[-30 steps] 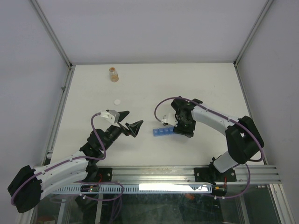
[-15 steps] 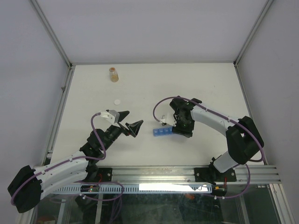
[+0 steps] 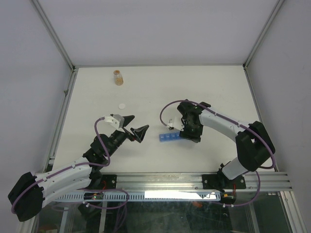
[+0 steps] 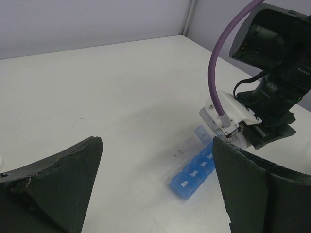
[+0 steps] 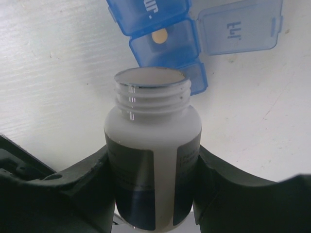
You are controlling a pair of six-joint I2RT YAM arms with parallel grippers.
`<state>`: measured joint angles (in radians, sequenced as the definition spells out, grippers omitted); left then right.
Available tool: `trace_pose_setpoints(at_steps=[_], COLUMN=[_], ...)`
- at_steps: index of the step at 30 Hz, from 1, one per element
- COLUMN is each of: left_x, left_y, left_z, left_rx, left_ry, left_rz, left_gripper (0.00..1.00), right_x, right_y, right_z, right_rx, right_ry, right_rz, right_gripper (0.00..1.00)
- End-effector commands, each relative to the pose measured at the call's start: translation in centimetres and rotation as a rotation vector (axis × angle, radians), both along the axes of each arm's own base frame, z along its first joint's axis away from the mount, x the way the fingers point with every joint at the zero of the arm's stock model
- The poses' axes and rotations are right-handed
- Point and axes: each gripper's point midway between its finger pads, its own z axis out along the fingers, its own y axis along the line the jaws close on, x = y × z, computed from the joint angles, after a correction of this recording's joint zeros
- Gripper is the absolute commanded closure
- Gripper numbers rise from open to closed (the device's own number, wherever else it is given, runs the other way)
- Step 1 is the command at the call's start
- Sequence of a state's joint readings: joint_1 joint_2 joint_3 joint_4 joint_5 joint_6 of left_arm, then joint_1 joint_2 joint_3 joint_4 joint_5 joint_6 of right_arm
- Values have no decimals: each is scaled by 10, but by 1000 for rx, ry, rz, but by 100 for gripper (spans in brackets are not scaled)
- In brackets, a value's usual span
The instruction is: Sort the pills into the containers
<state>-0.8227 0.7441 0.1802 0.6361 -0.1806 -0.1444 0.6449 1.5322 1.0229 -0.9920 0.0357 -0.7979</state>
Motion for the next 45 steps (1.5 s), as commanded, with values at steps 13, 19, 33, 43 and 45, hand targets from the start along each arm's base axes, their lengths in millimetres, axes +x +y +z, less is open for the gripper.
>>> trace_pose_setpoints(at_steps=[13,19,33,43,45], left_x=[0,-1,0,1,1], left_y=[1,0,0,1,1], left_z=[12,11,12,12,12], left_rx=[-30,-26,-30,-27,-25], left_ry=[-38,-38,-38,-34,-35], left_rz=[-10,-16,-14,-7,-6], left_gripper=[1,1,1,1,1], right_x=[9,1,8,16,28], right_y=[-13,0,-2,31,42], right_z=[1,9,4,51,89], right_rx=[-7,25,57,381,503], right_ry=[-45,-10,-70,-89,-168], right_rz=[-34,-30,-19,-68,-77], right_gripper=[100,100,100,100,100])
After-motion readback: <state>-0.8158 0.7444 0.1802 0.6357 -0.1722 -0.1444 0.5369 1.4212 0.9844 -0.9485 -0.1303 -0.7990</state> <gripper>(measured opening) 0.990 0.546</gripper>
